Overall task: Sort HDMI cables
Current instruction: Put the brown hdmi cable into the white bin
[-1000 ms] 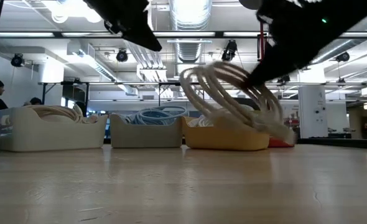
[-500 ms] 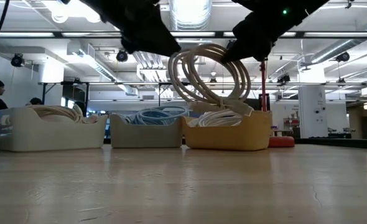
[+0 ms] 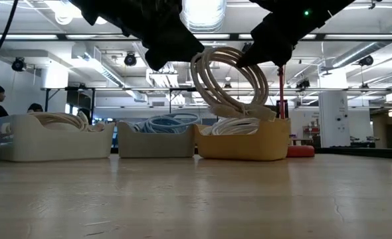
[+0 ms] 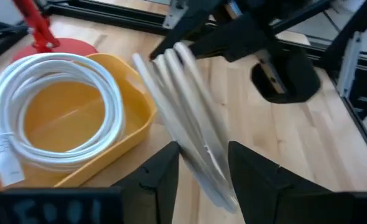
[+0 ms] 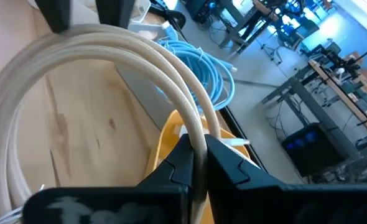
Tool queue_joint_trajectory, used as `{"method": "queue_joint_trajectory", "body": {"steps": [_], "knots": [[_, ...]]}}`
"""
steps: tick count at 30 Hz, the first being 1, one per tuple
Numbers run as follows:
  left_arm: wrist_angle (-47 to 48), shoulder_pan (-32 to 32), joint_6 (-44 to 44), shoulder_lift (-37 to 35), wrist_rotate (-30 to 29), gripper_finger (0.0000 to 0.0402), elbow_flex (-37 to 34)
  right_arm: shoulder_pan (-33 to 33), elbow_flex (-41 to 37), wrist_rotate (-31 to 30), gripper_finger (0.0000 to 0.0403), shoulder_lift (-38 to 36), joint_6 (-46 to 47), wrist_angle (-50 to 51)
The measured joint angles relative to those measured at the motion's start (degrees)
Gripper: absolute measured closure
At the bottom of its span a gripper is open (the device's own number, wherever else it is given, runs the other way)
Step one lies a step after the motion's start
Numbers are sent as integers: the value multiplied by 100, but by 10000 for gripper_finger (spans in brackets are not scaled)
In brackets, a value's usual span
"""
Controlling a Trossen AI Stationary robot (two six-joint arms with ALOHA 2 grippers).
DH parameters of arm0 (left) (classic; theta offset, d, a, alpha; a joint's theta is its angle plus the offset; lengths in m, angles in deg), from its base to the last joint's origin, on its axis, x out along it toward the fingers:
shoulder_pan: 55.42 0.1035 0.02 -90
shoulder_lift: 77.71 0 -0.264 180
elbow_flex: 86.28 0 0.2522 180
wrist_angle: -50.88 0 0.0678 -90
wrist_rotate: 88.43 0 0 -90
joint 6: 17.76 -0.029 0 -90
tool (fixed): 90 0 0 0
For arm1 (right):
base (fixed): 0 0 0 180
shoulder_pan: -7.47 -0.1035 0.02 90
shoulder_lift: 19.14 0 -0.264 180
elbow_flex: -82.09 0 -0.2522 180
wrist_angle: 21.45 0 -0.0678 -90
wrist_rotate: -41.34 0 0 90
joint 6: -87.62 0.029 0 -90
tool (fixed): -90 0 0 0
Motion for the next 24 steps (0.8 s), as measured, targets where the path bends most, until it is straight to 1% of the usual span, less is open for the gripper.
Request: {"method": "queue_joint_trajectory", "body": {"steps": [6, 10, 13, 16, 24], "knots": [[80, 148, 174, -5, 32, 257, 0, 4, -13, -11, 385, 0, -226, -101], [108, 223, -24, -20, 357, 257, 0, -2, -99, -13, 385, 0, -252, -92], [122, 303, 3, -20, 679, 255, 0, 0, -158, -15, 385, 0, -230, -79], [158, 410, 94, -20, 868, 245, -4, 0, -169, -17, 385, 0, -221, -82], [266, 580, 351, -20, 879, 201, -56, 0, -170, -26, 385, 0, -268, -88]]}}
